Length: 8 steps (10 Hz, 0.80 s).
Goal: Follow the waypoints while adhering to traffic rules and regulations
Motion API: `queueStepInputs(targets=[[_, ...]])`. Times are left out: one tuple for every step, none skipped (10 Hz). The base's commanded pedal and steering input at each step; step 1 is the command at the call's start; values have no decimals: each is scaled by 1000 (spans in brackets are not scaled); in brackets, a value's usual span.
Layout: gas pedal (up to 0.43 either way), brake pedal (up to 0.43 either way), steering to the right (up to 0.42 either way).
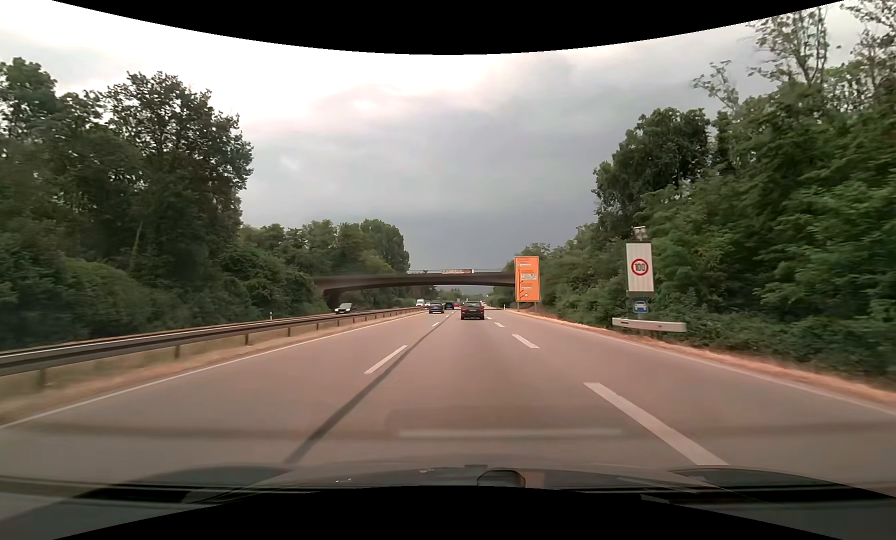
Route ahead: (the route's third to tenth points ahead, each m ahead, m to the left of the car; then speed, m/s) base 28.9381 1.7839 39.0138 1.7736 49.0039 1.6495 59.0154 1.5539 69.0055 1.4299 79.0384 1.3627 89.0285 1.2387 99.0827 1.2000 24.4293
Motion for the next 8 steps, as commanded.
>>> queueStepInputs(targets=[[189, 0, 0], [189, 0, -1], [189, 0, -1], [189, 0, -1], [189, 0, -1], [189, 0, -1], [197, 0, -1], [197, 0, -1]])
